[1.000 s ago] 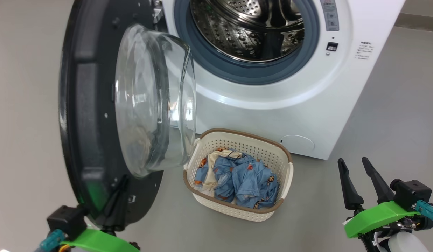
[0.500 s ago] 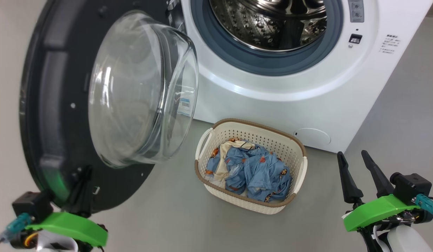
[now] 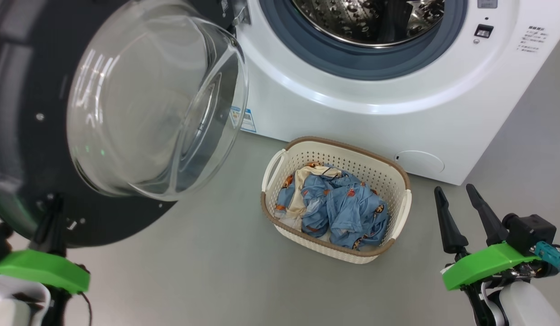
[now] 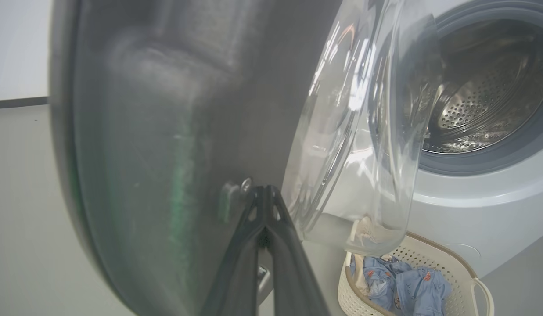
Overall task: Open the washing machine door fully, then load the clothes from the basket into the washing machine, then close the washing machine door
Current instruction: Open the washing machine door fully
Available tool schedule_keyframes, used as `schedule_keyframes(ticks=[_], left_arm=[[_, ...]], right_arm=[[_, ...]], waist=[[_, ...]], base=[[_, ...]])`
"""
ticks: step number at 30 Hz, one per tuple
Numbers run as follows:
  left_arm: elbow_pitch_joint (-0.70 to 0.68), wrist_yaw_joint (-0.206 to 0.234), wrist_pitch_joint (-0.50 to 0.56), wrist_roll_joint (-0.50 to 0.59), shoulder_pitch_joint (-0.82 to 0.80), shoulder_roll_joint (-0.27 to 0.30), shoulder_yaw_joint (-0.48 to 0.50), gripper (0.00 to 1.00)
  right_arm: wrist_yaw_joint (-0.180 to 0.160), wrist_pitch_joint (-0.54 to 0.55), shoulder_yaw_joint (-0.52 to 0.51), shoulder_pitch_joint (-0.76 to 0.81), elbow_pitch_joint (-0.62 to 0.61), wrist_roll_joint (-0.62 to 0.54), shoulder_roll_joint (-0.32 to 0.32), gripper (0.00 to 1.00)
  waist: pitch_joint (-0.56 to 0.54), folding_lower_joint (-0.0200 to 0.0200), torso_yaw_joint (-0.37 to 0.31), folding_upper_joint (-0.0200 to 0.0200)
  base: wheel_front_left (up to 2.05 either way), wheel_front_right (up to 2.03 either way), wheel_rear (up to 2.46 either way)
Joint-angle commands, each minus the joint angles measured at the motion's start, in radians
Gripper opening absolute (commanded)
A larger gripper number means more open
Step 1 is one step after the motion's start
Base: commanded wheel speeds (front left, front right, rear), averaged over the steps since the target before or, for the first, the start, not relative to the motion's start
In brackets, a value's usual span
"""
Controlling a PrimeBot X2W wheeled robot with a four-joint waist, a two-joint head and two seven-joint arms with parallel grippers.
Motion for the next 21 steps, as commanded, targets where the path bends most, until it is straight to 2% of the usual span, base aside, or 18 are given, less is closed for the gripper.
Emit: schedule_keyframes(ticks=[1, 6, 12, 21], left_arm=[[0.013, 0.001, -0.016, -0.003, -0.071, 0.075, 0.060, 0.00], [0.114, -0.023, -0.025, 0.007, -0.153, 0.120, 0.056, 0.00], [0.219, -0.062, -0.038, -0.037, -0.225, 0.126, 0.065, 0.00], [0.413, -0.086, -0.050, -0.033, -0.356, 0.169, 0.027, 0.00]], right_arm=[[0.005, -0.009, 0.025, -0.038, -0.020, -0.008, -0.006, 1.00], [0.005, -0.009, 0.027, -0.056, -0.017, -0.013, 0.000, 1.00], [0.005, -0.009, 0.031, -0.067, -0.011, -0.012, 0.010, 1.00], [0.005, -0.009, 0.032, -0.087, -0.005, -0.020, 0.028, 1.00]], waist=[[0.013, -0.0001, 0.008, 0.0000], [0.038, -0.0001, 0.020, 0.0000], [0.054, -0.0001, 0.029, 0.0000], [0.076, -0.0001, 0.035, 0.0000]], base=[[0.00, 0.00, 0.00], [0.00, 0.00, 0.00], [0.00, 0.00, 0.00], [0.00, 0.00, 0.00]])
